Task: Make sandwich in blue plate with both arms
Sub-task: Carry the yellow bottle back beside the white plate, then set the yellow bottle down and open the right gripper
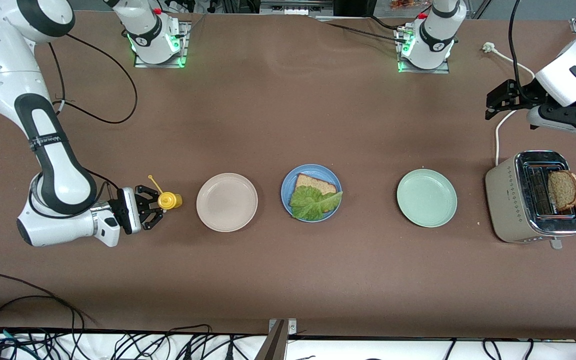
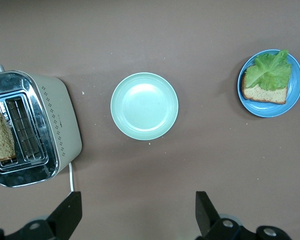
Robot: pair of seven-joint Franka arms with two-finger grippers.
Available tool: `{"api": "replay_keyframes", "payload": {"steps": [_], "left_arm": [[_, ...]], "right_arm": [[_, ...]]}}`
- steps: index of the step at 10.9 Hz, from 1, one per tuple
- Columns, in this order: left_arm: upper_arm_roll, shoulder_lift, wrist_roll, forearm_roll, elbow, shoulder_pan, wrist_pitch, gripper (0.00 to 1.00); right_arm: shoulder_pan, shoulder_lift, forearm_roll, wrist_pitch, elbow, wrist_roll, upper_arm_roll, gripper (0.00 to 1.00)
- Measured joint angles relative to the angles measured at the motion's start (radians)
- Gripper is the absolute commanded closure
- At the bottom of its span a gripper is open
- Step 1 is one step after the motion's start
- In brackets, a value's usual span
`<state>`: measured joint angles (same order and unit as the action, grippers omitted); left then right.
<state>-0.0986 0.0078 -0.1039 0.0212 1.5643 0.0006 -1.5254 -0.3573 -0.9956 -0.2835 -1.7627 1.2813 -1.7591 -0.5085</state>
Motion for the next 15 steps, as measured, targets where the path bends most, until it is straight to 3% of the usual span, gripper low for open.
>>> {"api": "replay_keyframes", "payload": {"steps": [7, 10, 12, 13, 14, 15], "left_arm": [[0.001, 0.001, 0.000, 0.000, 0.000, 0.001, 0.001, 0.00], [0.002, 0.001, 0.000, 0.000, 0.000, 0.005, 0.001, 0.00], [0.003, 0.001, 0.000, 0.000, 0.000, 0.014, 0.001, 0.00], [0.003, 0.001, 0.000, 0.000, 0.000, 0.016, 0.001, 0.00], [0.003, 0.001, 0.000, 0.000, 0.000, 0.016, 0.001, 0.00], [0.003, 0.001, 0.000, 0.000, 0.000, 0.018, 0.001, 0.00]], "right_arm": [[-0.041, -0.093, -0.013, -0.038, -0.016, -0.061, -0.040, 1.00], [-0.059, -0.118, -0.014, -0.065, -0.016, -0.109, -0.054, 0.84], [-0.059, -0.121, -0.014, -0.072, -0.016, -0.113, -0.056, 0.59], [-0.059, -0.121, -0.014, -0.078, -0.016, -0.113, -0.058, 0.37], [-0.059, -0.121, -0.014, -0.083, -0.018, -0.115, -0.058, 0.00], [-0.059, -0.121, -0.015, -0.091, -0.019, -0.125, -0.059, 0.00]]}}
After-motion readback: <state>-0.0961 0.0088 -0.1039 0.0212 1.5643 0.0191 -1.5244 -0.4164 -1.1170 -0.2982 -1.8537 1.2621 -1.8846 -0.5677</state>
